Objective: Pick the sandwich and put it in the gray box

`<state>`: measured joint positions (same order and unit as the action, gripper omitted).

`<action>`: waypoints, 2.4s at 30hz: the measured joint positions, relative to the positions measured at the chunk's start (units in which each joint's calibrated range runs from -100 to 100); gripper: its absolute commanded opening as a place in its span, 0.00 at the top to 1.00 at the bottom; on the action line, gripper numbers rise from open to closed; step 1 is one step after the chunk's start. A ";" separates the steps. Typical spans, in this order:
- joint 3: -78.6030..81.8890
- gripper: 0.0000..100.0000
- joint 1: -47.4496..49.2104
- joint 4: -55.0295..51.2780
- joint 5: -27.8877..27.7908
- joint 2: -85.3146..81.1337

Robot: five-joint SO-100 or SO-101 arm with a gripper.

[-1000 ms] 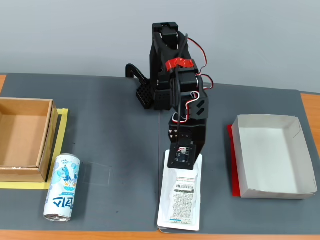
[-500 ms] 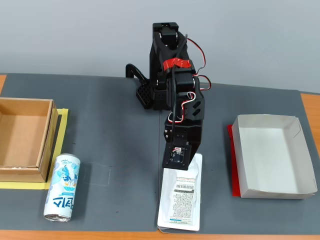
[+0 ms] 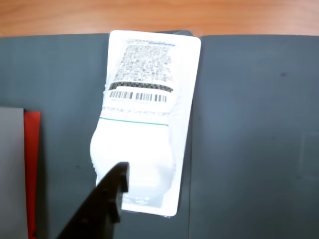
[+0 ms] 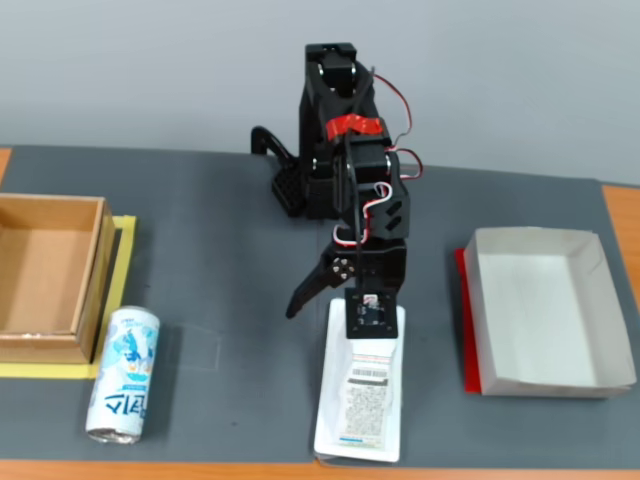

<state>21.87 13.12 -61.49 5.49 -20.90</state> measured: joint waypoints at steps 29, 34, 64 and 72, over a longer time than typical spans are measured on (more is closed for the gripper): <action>-0.45 0.53 4.05 7.29 -0.83 12.40; -0.45 0.54 4.05 7.29 -0.83 14.61; -1.26 0.98 1.69 7.11 -0.78 12.49; -0.63 0.98 1.55 7.11 -0.78 5.86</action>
<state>21.24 14.66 -54.38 4.71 -15.04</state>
